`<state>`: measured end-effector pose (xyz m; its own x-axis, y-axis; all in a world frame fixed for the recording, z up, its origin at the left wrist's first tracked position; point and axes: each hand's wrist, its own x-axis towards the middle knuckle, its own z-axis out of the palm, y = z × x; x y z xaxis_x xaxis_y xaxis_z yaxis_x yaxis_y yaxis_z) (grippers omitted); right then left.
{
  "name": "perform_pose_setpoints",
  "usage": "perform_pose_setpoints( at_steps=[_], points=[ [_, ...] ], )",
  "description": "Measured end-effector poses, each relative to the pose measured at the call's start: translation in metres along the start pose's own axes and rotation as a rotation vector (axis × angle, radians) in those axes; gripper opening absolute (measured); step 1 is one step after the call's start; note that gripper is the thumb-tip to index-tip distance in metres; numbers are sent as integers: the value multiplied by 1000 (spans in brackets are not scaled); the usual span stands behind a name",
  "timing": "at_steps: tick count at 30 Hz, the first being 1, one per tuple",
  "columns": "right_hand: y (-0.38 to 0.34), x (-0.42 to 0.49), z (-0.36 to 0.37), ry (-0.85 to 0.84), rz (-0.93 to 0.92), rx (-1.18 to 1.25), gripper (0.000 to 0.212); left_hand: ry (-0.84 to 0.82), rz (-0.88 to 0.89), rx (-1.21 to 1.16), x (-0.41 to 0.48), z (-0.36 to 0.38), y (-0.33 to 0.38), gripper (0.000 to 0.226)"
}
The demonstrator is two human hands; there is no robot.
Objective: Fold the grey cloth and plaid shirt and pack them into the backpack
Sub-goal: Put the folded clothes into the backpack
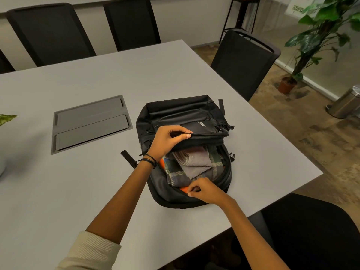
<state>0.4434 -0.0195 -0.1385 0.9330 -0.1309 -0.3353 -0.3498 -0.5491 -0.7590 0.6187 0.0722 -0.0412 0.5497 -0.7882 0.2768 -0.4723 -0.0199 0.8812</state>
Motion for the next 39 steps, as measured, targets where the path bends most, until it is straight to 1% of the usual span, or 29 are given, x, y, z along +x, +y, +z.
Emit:
perform_pose_setpoints(
  at_steps=[1,3,4,6,8,11,13,17,21,25,28,31,34,37,38,39],
  points=[
    [-3,1,1,-11,9,-1,22,0,0,3,0,0,0,14],
    [-9,4,6,-37,28,-27,33,4,-5,7,0,-1,-2,14],
    [-13,7,10,-47,35,-59,40,4,-7,9,-1,-1,-2,14],
    [-19,13,19,-50,31,-152,44,-6,-7,16,-2,1,-3,14],
    [-25,18,28,-19,31,-206,41,-14,-9,18,-3,2,-4,14],
    [-30,21,36,97,47,-179,30,-18,-6,11,-7,5,-5,14],
    [-30,19,37,161,19,-161,25,-29,-6,17,-11,8,-6,15],
    [-25,7,39,239,-113,-165,25,-52,-6,59,-19,15,-10,17],
    [-15,-2,43,284,-259,-211,25,-57,39,117,-26,24,-14,17],
    [-10,-8,42,266,-288,-265,34,-55,67,157,-37,30,-19,19],
    [2,-15,30,307,-268,-289,40,-70,95,177,-49,35,-23,24],
    [22,-22,12,321,-250,-381,39,-81,99,208,-59,39,-28,28],
    [47,-28,-10,310,-225,-502,46,-100,100,247,-66,42,-33,31],
    [66,-38,-28,392,-194,-518,36,-130,99,299,-72,46,-38,32],
    [69,-40,-30,440,-209,-509,40,-147,102,319,-75,48,-40,32],
    [70,-43,-31,482,-230,-496,51,-164,107,340,-76,49,-42,33]
  ],
)
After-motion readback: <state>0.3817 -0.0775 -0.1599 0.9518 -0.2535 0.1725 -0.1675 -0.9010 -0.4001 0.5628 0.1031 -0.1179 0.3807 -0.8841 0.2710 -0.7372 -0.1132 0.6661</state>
